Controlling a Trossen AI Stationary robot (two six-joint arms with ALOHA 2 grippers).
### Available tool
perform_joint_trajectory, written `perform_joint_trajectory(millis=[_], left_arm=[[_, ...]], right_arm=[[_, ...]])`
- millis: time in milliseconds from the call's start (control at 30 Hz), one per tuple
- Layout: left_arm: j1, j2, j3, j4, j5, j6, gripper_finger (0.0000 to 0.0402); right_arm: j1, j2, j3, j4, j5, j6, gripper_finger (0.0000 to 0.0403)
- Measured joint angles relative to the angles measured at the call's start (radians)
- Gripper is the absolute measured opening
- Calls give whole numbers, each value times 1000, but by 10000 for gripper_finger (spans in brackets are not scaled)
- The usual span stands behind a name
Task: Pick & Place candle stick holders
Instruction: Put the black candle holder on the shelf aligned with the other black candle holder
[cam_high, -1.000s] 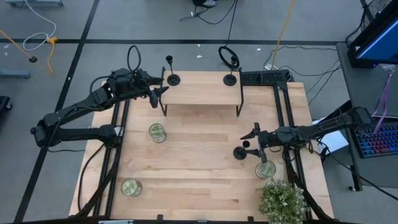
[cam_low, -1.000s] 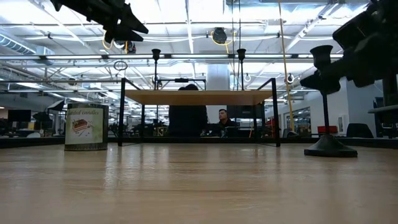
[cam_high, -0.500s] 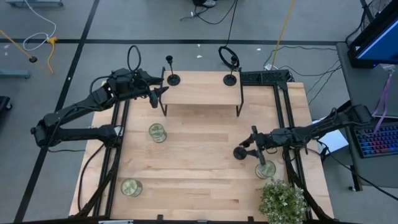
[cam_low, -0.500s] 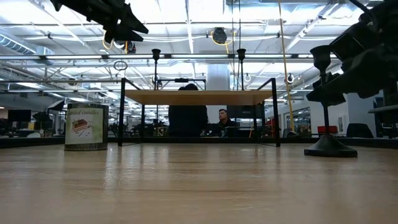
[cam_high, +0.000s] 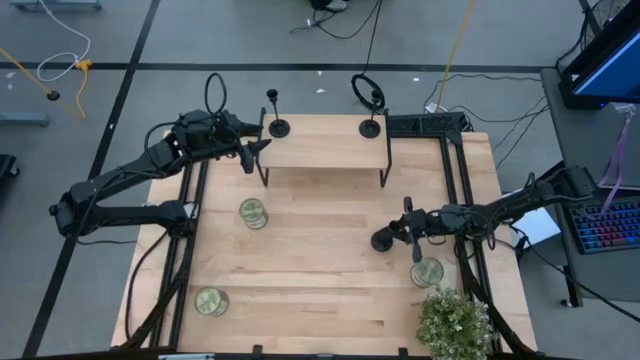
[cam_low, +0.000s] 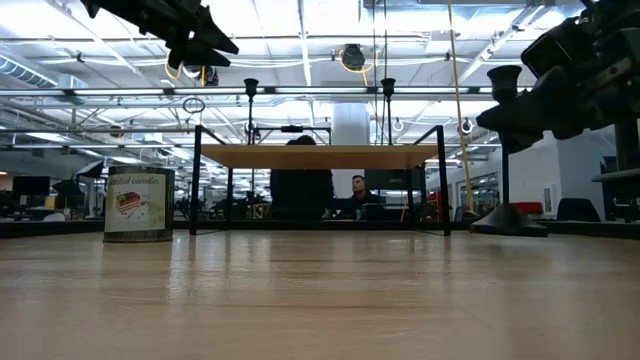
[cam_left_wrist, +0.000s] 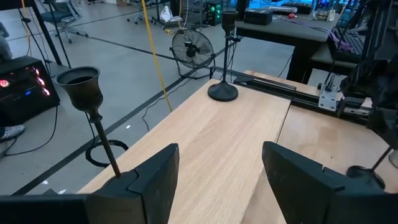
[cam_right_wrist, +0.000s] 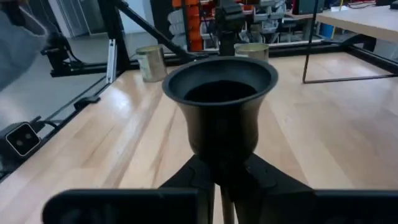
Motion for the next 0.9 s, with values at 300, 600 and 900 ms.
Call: perform_joint_trajectory(millis=[300,600,900], left_arm=[[0,0,0,2,-1,0,239],[-4,0,0,3,1,-4,239],[-8,0,0,3,2,-5,239]], right_arm=[[-22,235,324,25,3,-106,19],[-102,517,728,-7,185,-261,27],[-324,685,1053,-157,184,-302,24]])
